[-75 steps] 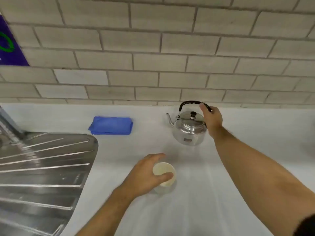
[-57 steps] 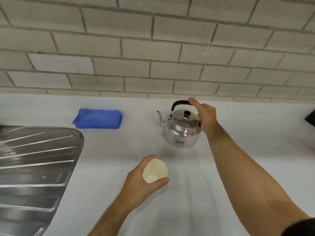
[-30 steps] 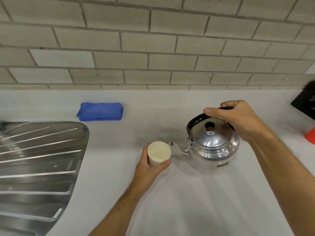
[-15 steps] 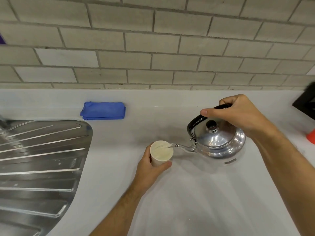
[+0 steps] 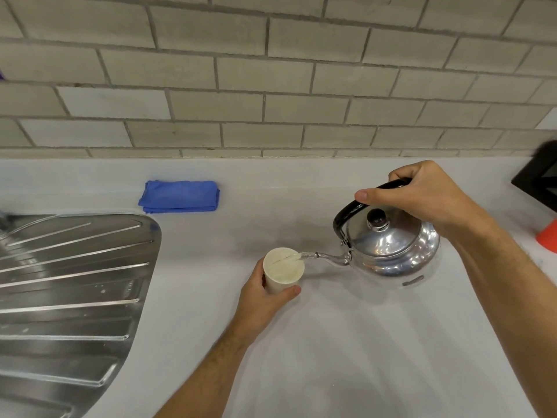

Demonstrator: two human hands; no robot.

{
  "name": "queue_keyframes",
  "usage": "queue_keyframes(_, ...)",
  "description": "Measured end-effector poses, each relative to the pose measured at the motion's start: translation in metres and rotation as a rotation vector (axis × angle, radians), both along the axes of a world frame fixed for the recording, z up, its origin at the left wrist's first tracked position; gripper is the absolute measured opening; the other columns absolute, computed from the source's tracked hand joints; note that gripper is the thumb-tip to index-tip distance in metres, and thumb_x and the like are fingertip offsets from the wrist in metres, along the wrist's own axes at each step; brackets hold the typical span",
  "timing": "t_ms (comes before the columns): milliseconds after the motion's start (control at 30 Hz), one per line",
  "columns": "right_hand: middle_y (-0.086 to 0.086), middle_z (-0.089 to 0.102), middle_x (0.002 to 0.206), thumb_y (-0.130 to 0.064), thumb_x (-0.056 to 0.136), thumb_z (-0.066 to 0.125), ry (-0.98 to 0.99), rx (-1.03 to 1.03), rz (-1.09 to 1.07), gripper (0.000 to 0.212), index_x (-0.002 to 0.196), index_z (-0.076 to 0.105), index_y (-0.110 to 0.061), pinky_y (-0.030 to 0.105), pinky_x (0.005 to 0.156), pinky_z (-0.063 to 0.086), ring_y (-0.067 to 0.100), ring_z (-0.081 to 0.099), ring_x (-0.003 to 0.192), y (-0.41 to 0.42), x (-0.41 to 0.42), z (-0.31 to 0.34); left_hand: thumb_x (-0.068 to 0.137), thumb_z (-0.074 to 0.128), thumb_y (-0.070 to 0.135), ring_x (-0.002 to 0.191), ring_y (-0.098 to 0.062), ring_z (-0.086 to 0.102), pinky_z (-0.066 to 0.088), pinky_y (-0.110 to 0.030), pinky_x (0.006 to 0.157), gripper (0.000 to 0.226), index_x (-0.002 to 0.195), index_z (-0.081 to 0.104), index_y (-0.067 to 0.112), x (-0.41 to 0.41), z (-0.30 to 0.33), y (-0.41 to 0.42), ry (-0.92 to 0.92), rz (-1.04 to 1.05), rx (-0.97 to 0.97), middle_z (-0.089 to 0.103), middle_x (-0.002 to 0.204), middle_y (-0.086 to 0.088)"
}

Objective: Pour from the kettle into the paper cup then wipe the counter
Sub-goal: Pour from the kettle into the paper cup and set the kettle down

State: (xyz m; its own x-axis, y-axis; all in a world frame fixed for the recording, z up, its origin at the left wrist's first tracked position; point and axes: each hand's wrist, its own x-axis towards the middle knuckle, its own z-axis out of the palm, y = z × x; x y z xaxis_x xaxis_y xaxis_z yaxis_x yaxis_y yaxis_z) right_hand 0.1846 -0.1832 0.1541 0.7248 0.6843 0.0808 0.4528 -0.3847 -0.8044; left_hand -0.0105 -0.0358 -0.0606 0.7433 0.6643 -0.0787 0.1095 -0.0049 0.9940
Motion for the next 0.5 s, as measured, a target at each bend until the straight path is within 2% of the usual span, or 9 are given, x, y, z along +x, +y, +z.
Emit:
queue_keyframes(200,-0.01,0.04,0.039,-0.057,0.048,0.091,-0.018,-0.014,-0.008,0.058,0.04,0.047,-0.02,0.017,0.039,0.031,0.009,0.037,0.037,-0.0009,-0.0001,0.0034,0.065,0.088,0.024,0.116,-0.005,0.057,0.048,-0.029,0.099,0.075,0.129,0.051,0.035,-0.0004,0.0016,0.0007,-0.003,-0.007,-0.003,0.063,0.125,0.015)
queue_keyframes(500,-0.011,0.04,0.038,-0.055,0.05,0.091,-0.031,-0.026,-0.007,0.057,0.039,0.048,-0.02,0.016,0.037,0.032,0.007,0.038,0.035,-0.0024,0.0009,0.0057,0.066,0.088,0.018,0.112,0.003,0.057,0.048,-0.021,0.094,0.073,0.126,0.052,0.038,-0.0012,0.0023,0.0011,-0.022,-0.014,-0.021,0.063,0.122,0.019)
